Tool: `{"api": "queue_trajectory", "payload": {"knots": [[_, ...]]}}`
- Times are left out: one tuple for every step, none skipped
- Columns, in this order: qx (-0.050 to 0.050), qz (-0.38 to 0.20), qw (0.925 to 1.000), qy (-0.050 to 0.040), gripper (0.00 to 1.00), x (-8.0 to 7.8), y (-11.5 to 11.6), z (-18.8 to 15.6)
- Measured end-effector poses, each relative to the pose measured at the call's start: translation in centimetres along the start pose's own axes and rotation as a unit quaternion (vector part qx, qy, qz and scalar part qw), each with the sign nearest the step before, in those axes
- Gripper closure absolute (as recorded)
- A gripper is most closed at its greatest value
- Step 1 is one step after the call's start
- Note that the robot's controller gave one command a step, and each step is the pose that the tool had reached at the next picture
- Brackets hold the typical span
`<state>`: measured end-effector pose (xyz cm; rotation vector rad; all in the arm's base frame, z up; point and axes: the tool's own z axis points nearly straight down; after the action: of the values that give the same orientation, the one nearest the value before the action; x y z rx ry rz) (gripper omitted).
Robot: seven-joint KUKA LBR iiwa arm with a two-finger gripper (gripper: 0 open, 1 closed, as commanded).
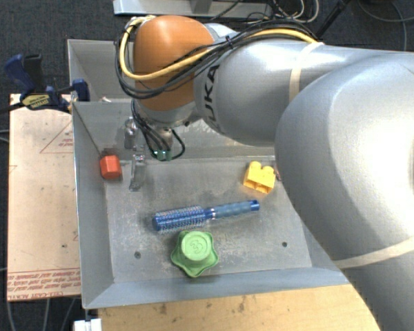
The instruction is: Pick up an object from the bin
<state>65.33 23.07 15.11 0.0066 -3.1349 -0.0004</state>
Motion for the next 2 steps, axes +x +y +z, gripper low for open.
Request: {"api": "queue_trajectory", "payload": {"knots": [[0.002,-0.056,0.9984,-0.0025,0.0,3.7,-10.7,1.1],[-0.002,-0.09,0.9958,-0.0161,0.0,7.8,-11.6,5.4]]}}
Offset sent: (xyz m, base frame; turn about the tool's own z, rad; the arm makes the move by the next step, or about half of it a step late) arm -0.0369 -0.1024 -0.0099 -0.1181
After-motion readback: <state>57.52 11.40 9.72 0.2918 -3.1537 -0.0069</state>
